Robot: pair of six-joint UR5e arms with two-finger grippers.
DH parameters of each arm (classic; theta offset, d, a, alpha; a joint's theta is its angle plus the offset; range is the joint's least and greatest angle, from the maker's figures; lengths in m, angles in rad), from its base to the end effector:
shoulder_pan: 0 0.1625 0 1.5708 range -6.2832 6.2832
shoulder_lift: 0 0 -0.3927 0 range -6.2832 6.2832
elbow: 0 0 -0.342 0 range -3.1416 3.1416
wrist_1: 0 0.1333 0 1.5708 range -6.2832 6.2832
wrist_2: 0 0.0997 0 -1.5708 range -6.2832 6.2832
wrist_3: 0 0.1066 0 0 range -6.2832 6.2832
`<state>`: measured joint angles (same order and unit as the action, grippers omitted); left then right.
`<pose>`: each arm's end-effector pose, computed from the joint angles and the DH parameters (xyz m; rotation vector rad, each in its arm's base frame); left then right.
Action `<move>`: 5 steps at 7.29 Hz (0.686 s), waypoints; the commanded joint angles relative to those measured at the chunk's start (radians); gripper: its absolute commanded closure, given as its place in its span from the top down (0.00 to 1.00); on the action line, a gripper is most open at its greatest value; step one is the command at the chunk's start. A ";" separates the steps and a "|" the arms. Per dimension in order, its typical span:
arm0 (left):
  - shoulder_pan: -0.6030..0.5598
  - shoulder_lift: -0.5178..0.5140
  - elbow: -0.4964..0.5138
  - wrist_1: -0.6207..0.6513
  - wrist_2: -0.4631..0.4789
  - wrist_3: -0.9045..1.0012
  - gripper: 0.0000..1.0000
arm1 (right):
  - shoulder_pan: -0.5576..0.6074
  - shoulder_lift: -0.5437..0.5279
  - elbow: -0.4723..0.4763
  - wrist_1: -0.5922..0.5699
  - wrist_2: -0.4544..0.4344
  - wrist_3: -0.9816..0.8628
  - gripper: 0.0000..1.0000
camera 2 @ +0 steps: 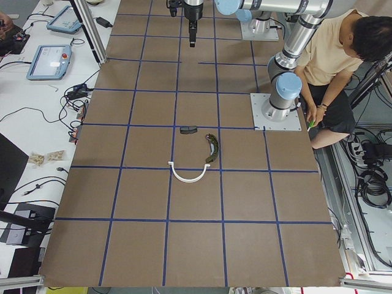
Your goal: Place bearing gear from tray to pile
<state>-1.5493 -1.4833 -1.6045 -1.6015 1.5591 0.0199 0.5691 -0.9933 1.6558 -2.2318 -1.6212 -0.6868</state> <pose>-0.1257 -0.4121 0.4678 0.0023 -3.1302 0.0365 -0.4227 -0.4222 0.1745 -0.4874 -3.0702 -0.0601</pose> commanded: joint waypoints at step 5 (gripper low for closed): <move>0.000 0.000 0.000 0.000 -0.002 -0.002 1.00 | 0.043 -0.115 -0.007 0.129 0.001 0.019 0.00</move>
<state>-1.5493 -1.4833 -1.6045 -1.6015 1.5575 0.0196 0.5849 -1.0386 1.6502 -2.1824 -1.6231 -0.6790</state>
